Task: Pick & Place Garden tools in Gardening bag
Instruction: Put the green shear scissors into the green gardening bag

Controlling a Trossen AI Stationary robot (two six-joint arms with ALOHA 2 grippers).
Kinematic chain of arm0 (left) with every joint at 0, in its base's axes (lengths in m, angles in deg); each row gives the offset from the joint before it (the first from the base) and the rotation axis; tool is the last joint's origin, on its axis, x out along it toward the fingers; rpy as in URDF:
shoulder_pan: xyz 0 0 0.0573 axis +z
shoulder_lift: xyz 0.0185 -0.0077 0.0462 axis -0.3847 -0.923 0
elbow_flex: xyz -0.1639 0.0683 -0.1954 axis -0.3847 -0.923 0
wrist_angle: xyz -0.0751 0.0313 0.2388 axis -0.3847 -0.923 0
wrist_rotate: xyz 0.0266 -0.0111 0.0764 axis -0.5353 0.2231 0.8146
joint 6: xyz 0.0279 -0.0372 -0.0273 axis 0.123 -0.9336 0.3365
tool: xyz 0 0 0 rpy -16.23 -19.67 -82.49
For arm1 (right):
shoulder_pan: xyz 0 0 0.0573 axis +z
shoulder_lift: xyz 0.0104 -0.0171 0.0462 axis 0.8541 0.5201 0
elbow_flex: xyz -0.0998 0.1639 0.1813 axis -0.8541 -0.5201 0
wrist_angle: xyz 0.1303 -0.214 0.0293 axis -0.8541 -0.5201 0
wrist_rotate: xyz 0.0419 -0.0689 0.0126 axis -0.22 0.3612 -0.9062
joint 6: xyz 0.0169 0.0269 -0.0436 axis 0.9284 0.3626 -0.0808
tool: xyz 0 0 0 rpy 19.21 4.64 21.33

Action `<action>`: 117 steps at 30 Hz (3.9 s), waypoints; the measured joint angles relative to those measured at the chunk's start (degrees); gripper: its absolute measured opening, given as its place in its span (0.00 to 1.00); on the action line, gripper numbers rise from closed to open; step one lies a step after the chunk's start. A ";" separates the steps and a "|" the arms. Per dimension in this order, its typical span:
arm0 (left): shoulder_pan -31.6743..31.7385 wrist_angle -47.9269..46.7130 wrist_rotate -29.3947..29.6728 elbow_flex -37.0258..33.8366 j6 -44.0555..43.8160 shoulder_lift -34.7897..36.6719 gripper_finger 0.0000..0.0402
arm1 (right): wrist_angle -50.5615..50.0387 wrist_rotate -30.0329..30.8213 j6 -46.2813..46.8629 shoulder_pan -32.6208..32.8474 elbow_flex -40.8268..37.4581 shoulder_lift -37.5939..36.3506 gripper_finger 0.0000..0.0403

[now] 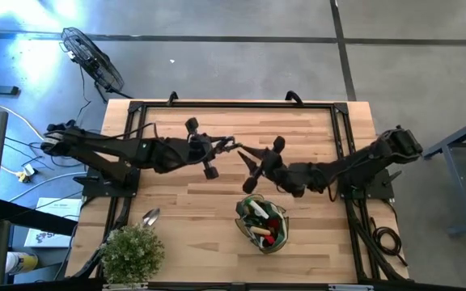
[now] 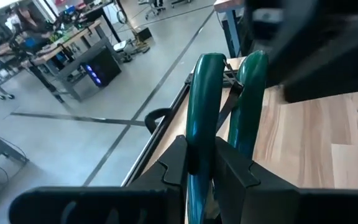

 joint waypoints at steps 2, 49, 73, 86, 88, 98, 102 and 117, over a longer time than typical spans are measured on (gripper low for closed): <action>-0.93 0.03 0.86 0.00 0.96 0.00 0.10 | -1.79 0.02 1.32 -0.95 0.00 -0.02 0.20; -1.74 1.83 -2.20 0.23 -0.82 -1.66 0.10 | -1.18 -19.35 -0.56 -5.68 0.02 0.00 0.45; -1.74 1.00 -1.14 0.07 -0.39 -1.81 0.16 | -1.49 -19.69 -3.74 -5.79 0.02 0.04 0.14; -1.72 -1.27 3.54 0.07 -0.19 -1.79 0.59 | -2.63 -18.87 -4.41 -5.77 0.02 0.04 0.14; -1.72 -3.13 3.20 0.07 -0.01 -1.79 0.61 | -3.17 -17.57 -5.38 -5.77 0.02 0.04 0.14; -1.74 -13.34 1.11 0.07 -2.22 -1.77 0.61 | -5.96 -3.58 -12.33 -2.64 0.02 -0.70 0.14; -1.74 -19.72 1.06 0.07 -4.12 -1.77 0.61 | -10.32 -2.14 -9.45 0.25 0.02 -2.79 0.14; -1.74 -39.20 0.05 0.04 -16.03 -1.77 0.61 | -23.82 5.27 -0.33 19.74 -0.02 -17.43 0.14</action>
